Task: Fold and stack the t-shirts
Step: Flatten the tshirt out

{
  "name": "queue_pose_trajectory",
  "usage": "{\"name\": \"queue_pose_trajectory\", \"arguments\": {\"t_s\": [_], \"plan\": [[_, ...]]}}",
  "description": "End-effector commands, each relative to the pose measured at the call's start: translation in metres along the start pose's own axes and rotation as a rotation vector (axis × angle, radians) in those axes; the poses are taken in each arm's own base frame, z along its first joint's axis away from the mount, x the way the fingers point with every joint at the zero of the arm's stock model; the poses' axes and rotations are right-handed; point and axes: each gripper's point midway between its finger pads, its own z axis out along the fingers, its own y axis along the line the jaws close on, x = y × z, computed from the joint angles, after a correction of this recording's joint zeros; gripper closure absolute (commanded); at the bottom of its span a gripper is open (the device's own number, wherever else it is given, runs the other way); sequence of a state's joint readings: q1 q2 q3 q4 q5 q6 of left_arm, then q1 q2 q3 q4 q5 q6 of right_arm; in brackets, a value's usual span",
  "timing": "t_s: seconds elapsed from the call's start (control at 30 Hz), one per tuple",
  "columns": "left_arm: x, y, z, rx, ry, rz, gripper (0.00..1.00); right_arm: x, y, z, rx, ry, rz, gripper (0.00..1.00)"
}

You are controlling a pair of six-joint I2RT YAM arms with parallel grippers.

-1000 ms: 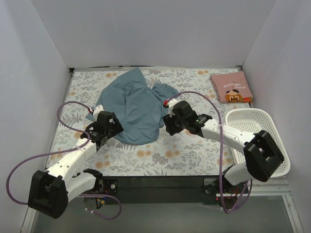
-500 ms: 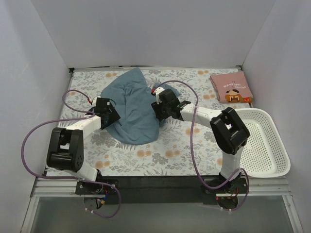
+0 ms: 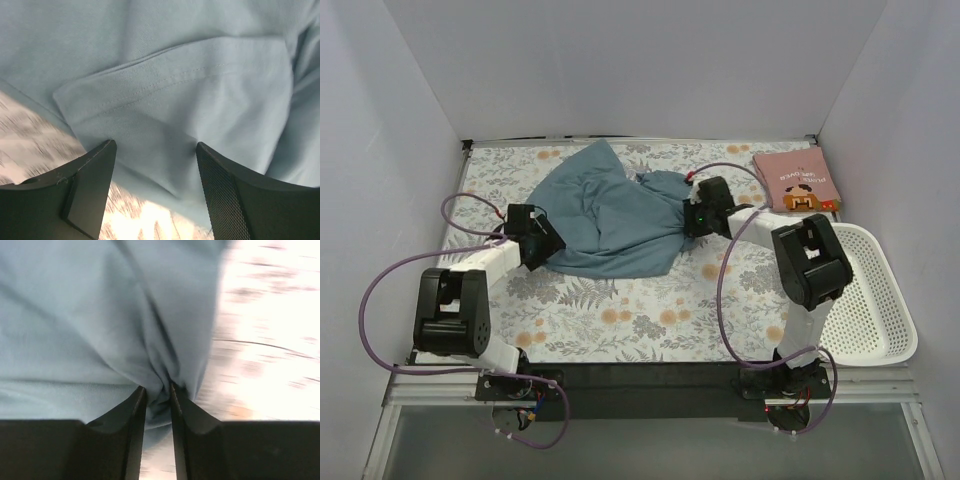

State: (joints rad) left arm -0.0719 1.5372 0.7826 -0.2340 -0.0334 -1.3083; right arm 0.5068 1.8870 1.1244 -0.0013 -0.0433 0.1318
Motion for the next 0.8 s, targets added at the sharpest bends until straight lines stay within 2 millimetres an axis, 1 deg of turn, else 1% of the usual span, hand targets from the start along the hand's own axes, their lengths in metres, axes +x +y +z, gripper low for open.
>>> {"name": "queue_pose_trajectory", "arguments": {"t_s": [0.0,0.03,0.07,0.1,0.13,0.17,0.2,0.23,0.27,0.3,0.33,0.37,0.4,0.47,0.5,0.53,0.57,0.6,0.67,0.7,0.73,0.77], "plan": [[0.052,-0.008,-0.026,0.096,0.197,-0.080,0.36,0.010,-0.074,-0.022,0.138,0.030,0.126,0.67],[0.061,-0.014,-0.032,0.129,0.224,-0.091,0.36,-0.003,-0.081,-0.026,0.148,0.011,0.095,0.65],[0.087,-0.022,-0.039,0.160,0.289,-0.068,0.37,-0.009,-0.084,-0.030,0.156,0.004,0.079,0.62],[0.096,-0.032,-0.047,0.199,0.299,-0.060,0.37,-0.018,-0.084,-0.035,0.157,-0.008,0.056,0.57],[0.108,-0.041,-0.052,0.215,0.327,-0.083,0.37,-0.028,-0.089,-0.042,0.189,-0.012,0.044,0.55],[0.138,-0.053,-0.063,0.246,0.385,-0.038,0.37,-0.032,-0.089,-0.046,0.189,-0.015,0.041,0.53],[0.147,-0.067,-0.069,0.296,0.388,-0.033,0.36,-0.042,-0.083,-0.056,0.179,-0.042,0.036,0.50],[0.159,-0.076,-0.074,0.323,0.409,-0.028,0.36,-0.045,-0.077,-0.062,0.164,-0.054,0.034,0.48],[0.181,-0.089,-0.085,0.349,0.454,-0.034,0.36,-0.041,-0.071,-0.066,0.156,-0.055,0.033,0.47],[0.187,-0.098,-0.088,0.384,0.455,-0.032,0.36,-0.049,-0.054,-0.078,0.132,-0.088,0.002,0.44],[0.194,-0.104,-0.092,0.395,0.466,-0.033,0.36,-0.049,-0.044,-0.083,0.118,-0.097,-0.015,0.44],[0.205,-0.111,-0.099,0.409,0.483,-0.016,0.35,-0.038,-0.038,-0.086,0.119,-0.085,-0.027,0.43],[0.204,-0.117,-0.101,0.416,0.471,-0.007,0.34,-0.043,-0.016,-0.098,0.086,-0.118,-0.051,0.43],[0.197,-0.124,-0.109,0.430,0.444,-0.015,0.33,-0.034,0.008,-0.105,0.033,-0.121,-0.071,0.43],[0.193,-0.118,-0.110,0.398,0.418,-0.017,0.33,-0.025,0.031,-0.111,-0.009,-0.121,-0.089,0.43],[0.176,-0.117,-0.107,0.371,0.325,-0.024,0.33,-0.020,0.048,-0.113,-0.061,-0.120,-0.105,0.43],[0.157,-0.118,-0.115,0.383,0.248,-0.032,0.33,-0.015,0.062,-0.114,-0.095,-0.118,-0.117,0.43],[0.147,-0.107,-0.115,0.337,0.202,-0.023,0.33,-0.004,0.082,-0.114,-0.149,-0.104,-0.141,0.44],[0.112,-0.097,-0.115,0.300,0.083,-0.040,0.33,0.010,0.103,-0.111,-0.242,-0.074,-0.111,0.44],[0.102,-0.086,-0.118,0.272,0.051,-0.012,0.33,0.017,0.109,-0.105,-0.264,-0.057,-0.101,0.45],[0.088,-0.082,-0.118,0.254,0.017,-0.007,0.33,0.022,0.112,-0.100,-0.280,-0.050,-0.078,0.45],[0.069,-0.067,-0.113,0.205,-0.023,-0.036,0.33,0.026,0.112,-0.096,-0.288,-0.038,-0.070,0.45]]}}
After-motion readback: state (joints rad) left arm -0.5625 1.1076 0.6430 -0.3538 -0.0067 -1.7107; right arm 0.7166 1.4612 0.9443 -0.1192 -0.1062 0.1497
